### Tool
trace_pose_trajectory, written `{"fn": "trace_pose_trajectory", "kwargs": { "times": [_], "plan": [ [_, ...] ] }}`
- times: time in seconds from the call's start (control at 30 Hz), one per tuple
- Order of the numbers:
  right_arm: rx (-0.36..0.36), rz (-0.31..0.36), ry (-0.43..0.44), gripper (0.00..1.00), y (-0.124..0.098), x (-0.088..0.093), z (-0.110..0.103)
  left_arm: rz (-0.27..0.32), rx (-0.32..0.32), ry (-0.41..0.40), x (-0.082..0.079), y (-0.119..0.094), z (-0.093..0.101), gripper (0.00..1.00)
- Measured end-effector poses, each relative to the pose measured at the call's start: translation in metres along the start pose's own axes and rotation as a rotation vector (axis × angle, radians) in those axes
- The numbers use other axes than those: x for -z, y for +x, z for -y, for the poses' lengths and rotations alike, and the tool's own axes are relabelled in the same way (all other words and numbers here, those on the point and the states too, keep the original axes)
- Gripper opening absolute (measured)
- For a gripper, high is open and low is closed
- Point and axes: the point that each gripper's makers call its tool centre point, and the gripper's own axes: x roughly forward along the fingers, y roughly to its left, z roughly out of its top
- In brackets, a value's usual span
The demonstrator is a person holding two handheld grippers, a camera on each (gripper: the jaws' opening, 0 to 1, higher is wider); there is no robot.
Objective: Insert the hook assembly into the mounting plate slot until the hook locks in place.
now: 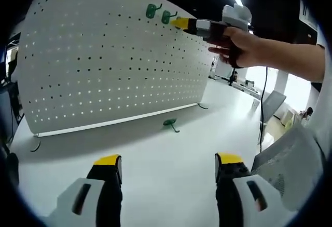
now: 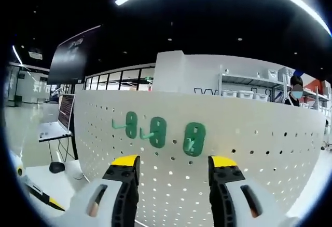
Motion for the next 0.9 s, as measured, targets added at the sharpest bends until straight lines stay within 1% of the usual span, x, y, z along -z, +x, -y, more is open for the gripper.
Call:
{"fn": "trace_pose_trajectory", "kwargs": {
  "times": [0.13,0.2,0.3,0.43,0.53,0.63,0.7,0.8,0.9],
  "plan": [
    [-0.053,0.033,0.022,0.52,-0.005,-0.004,-0.005,0.0,0.001,0.001,0.0,0.0,0.0,0.75],
    [-0.067,0.026,0.016,0.52,-0.005,-0.002,-0.007,-0.002,0.002,0.003,0.0,0.0,0.001,0.75],
    [-0.078,0.034,0.027,0.53,-0.005,-0.003,-0.009,-0.002,0.003,0.003,0.0,0.0,0.001,0.75],
    [-0.094,0.034,0.019,0.53,-0.007,-0.002,-0.01,-0.001,0.001,0.003,0.0,0.0,0.001,0.75],
    [-0.112,0.028,0.024,0.53,-0.014,0.001,-0.01,-0.003,-0.002,0.004,0.001,-0.001,0.0,0.76],
    [-0.132,0.014,0.017,0.53,-0.023,0.009,-0.011,-0.005,-0.006,0.004,0.001,-0.001,-0.001,0.76],
    [-0.137,0.004,0.017,0.53,-0.028,0.014,-0.011,-0.007,-0.008,0.002,0.002,-0.001,-0.002,0.77],
    [-0.137,-0.009,0.048,0.53,-0.04,0.021,-0.007,-0.009,-0.01,0.005,0.002,-0.001,-0.002,0.77],
    [-0.139,-0.021,0.046,0.54,-0.049,0.027,-0.006,-0.008,-0.008,0.006,0.001,0.0,-0.001,0.77]
  ]
}}
